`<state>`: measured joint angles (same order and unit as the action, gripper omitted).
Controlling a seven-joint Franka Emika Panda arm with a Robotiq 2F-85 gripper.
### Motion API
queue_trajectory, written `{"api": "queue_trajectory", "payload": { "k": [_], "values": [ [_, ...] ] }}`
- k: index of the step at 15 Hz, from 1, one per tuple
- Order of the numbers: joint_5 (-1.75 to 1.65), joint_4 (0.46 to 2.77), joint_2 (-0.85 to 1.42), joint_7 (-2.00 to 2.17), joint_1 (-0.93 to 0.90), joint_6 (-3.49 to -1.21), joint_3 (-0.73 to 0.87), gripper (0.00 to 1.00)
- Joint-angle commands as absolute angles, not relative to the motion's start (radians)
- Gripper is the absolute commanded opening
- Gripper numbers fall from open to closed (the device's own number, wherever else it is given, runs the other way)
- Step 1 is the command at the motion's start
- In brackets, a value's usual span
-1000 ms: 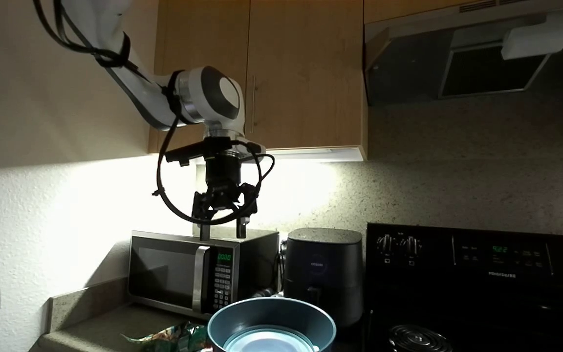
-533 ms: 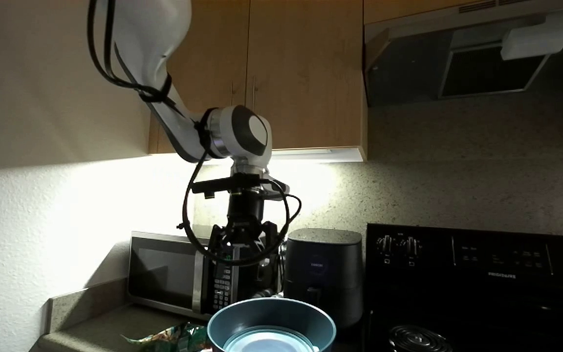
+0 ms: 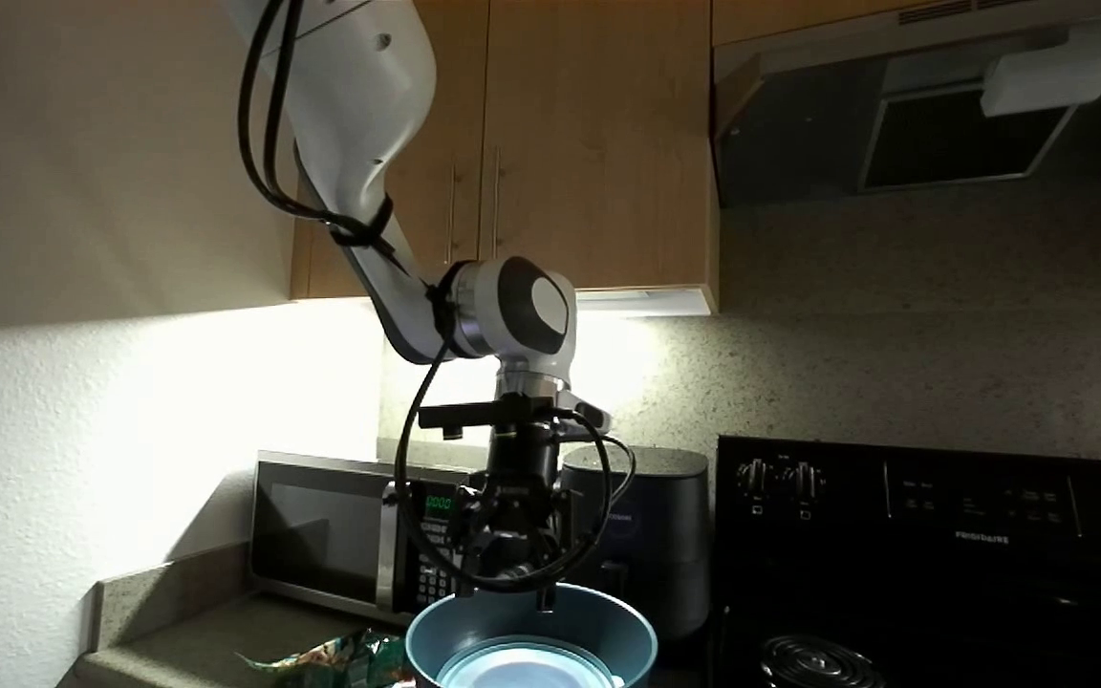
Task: Put the bowl on the microwave
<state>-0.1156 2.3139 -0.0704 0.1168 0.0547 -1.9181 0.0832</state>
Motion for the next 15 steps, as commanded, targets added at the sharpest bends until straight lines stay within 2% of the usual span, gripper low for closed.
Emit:
{"api": "queue_trajectory", "payload": {
  "k": [1, 5, 15],
  "values": [
    [-0.115, 2.312, -0.072, 0.116, 0.060, -1.917, 0.074, 1.00],
    [-0.105, 2.300, -0.050, 0.135, 0.063, -1.936, 0.077, 1.00],
    [-0.085, 2.051, 0.281, 0.241, 0.102, -2.084, 0.137, 1.00]
  ]
}}
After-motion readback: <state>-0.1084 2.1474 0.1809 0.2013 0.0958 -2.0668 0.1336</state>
